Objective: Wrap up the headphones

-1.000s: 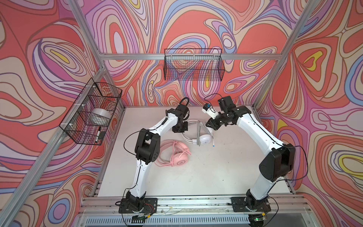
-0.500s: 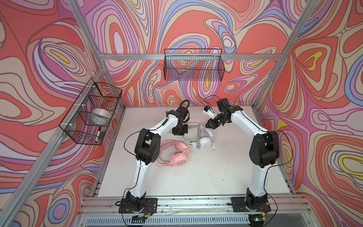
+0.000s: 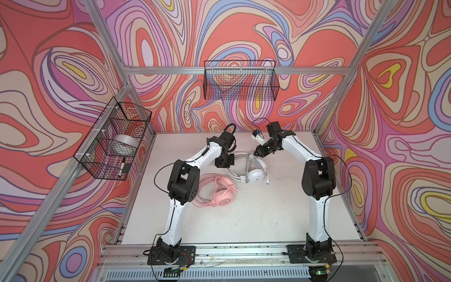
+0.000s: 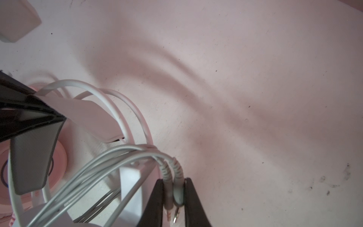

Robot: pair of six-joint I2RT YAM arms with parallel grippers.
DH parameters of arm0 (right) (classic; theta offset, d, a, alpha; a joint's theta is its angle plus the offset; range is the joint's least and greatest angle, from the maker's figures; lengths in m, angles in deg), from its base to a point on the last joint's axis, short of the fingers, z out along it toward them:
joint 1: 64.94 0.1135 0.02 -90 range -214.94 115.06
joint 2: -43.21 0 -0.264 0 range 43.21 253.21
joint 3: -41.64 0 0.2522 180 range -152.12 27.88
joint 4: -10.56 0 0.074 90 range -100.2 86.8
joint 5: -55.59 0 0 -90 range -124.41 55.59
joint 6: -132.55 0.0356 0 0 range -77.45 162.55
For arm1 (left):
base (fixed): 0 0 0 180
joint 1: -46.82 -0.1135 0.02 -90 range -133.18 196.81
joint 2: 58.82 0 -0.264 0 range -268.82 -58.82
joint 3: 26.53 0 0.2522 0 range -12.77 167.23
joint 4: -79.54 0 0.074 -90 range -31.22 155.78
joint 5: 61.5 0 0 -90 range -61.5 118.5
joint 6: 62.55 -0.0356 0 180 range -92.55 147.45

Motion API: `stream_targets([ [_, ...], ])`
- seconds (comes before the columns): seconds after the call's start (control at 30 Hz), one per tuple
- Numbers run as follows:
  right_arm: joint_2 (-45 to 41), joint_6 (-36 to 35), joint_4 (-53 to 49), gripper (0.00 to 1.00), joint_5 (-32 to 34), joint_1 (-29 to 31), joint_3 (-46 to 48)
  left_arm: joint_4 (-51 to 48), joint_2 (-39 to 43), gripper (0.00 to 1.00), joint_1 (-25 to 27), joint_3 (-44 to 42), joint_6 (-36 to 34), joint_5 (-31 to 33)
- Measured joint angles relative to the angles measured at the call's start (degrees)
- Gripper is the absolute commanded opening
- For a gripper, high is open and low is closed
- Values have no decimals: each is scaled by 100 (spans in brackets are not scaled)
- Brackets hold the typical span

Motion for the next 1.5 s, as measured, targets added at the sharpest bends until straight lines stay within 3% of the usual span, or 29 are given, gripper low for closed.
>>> stream_targets([
  [0.6,619,-116,-728,0,376,-527,-323,127,-656,1,422,391,769,-153],
  [1.0,774,-79,-815,0,741,-538,-557,240,-704,22,446,435,1060,-409],
  [1.23,850,-85,-835,0,1038,-590,-656,341,-855,27,490,643,1180,-592],
  [1.5,874,-79,-942,0,1176,-616,-730,354,-942,52,525,654,1193,-662],
])
